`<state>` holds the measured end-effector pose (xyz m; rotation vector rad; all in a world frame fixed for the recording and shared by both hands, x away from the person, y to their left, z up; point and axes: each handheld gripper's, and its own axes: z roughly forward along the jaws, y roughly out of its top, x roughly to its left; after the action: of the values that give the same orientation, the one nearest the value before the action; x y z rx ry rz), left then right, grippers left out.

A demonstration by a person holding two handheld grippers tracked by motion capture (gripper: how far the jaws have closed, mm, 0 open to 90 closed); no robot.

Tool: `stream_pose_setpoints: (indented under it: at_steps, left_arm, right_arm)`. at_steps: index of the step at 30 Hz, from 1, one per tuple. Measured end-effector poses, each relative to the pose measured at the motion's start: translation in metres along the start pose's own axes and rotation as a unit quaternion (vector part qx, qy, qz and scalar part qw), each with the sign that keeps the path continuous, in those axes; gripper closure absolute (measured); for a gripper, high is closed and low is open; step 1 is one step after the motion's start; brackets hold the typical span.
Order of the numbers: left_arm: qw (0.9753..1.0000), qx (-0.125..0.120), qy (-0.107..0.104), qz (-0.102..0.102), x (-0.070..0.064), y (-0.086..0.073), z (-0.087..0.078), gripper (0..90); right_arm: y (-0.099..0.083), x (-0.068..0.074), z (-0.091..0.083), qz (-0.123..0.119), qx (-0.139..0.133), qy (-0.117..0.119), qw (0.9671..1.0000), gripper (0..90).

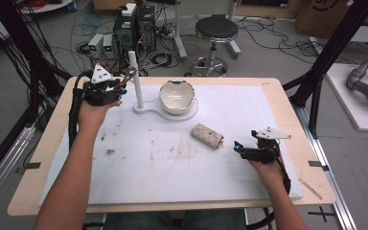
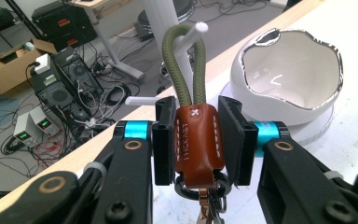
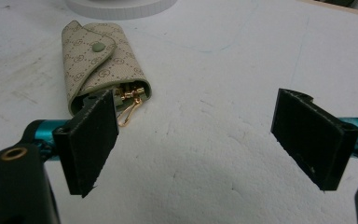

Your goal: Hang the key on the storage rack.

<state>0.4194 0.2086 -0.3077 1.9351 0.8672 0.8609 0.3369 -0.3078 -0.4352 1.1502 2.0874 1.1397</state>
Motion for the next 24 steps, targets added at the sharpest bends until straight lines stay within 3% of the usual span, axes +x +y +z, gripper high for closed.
stream_pose_setpoints:
  at_steps: [2,4,8,14,17,24]
  left_arm:
    - [0.9999,0.006,0.004,0.007,0.000,0.000,0.001,64.4]
    - [0.9999,0.005,0.010,0.002,0.000,-0.001,0.002,54.0]
    - [1.0000,-0.003,0.006,-0.007,-0.002,-0.004,-0.002,44.8]
    - [0.9989,-0.009,-0.030,-0.036,-0.009,-0.025,-0.008,36.3]
    - [0.9982,-0.002,-0.046,-0.039,-0.013,-0.034,-0.010,32.4]
    - [0.9954,-0.012,-0.085,-0.044,-0.023,-0.045,-0.016,26.9]
  right_arm:
    - [0.000,0.000,0.000,0.000,0.000,0.000,1.0000,14.9]
    - [0.000,0.000,0.000,0.000,0.001,0.000,1.0000,14.9]
    - [0.000,0.000,0.000,0.000,-0.001,0.000,1.0000,14.9]
    - [0.000,0.000,0.000,-0.002,-0.001,0.000,1.0000,14.9]
    - [0.000,0.000,0.000,-0.003,-0.003,-0.001,1.0000,14.9]
    - [0.000,0.001,0.000,-0.001,-0.001,0.000,1.0000,14.9]
